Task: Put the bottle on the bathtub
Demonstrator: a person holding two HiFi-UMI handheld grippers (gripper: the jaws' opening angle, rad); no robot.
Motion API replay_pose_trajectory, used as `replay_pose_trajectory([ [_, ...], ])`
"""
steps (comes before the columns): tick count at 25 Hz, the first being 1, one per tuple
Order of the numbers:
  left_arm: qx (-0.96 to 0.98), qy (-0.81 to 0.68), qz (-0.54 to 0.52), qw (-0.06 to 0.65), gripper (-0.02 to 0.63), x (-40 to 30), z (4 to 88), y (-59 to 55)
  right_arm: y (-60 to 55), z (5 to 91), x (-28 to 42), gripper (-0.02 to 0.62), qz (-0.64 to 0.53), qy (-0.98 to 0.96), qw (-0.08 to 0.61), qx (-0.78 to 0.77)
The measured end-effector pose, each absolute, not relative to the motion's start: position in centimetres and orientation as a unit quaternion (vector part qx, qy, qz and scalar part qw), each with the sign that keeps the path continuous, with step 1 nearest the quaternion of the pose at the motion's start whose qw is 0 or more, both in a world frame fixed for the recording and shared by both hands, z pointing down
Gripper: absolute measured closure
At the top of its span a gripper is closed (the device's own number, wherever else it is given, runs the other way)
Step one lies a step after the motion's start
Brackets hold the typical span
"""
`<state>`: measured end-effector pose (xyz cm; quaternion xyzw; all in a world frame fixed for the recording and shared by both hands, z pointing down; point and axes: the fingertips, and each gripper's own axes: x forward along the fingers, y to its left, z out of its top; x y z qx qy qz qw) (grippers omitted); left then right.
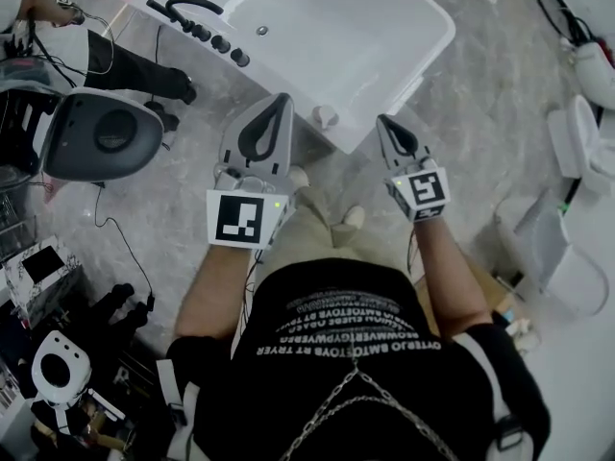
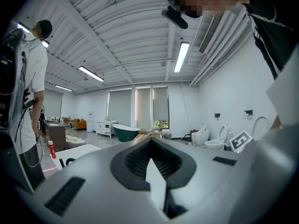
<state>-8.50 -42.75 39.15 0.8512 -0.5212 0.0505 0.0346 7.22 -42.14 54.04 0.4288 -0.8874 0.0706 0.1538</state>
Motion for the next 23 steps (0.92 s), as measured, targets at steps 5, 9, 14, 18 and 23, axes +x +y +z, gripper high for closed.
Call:
replay_pose_trajectory([
  [5, 0.846, -0.530, 0.046, 0.031, 0.604, -7.6, 38.3, -43.1, -43.4, 48.8, 8.2, 0.595, 0.058, -0.894, 0.123, 0.426],
  [9, 0.842, -0.538, 0.043, 0.031, 0.604, -6.9, 36.9, -43.0, -44.1, 45.2, 9.5, 0.595, 0.042, -0.893, 0.119, 0.431],
  [14, 0.839, -0.543, 0.038, 0.019, 0.604, -6.7, 35.0, -37.9, -39.4, 41.7, 9.9, 0.595, 0.036, -0.898, 0.103, 0.427],
  [18, 0.835, -0.549, 0.039, 0.014, 0.604, -5.9, 33.9, -36.4, -38.3, 39.2, 10.4, 0.595, 0.022, -0.905, 0.090, 0.414],
  [23, 0.829, -0.558, 0.035, 0.012, 0.604, -5.3, 32.9, -34.0, -36.3, 36.5, 10.5, 0.595, 0.003, -0.912, 0.086, 0.401],
])
